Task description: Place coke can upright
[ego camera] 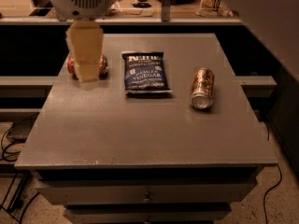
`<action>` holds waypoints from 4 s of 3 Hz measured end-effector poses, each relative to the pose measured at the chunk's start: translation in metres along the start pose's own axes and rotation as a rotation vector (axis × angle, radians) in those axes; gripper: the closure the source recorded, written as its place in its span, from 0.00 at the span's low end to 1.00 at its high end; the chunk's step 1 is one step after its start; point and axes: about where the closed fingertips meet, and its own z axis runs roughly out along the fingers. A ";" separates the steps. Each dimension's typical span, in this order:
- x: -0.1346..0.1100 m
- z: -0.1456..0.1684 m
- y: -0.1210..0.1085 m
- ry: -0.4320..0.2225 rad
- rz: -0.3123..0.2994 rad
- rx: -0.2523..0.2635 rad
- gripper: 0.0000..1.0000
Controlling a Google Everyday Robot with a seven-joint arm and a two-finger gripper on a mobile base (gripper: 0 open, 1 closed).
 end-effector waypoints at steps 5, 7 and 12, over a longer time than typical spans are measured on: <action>0.038 0.105 -0.055 0.061 0.111 -0.056 0.00; 0.061 0.158 -0.076 0.086 0.165 -0.094 0.00; 0.067 0.237 -0.117 0.228 0.103 -0.124 0.00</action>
Offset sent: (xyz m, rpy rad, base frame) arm 0.0378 0.0206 -0.0115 -0.0177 -0.0002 -0.0056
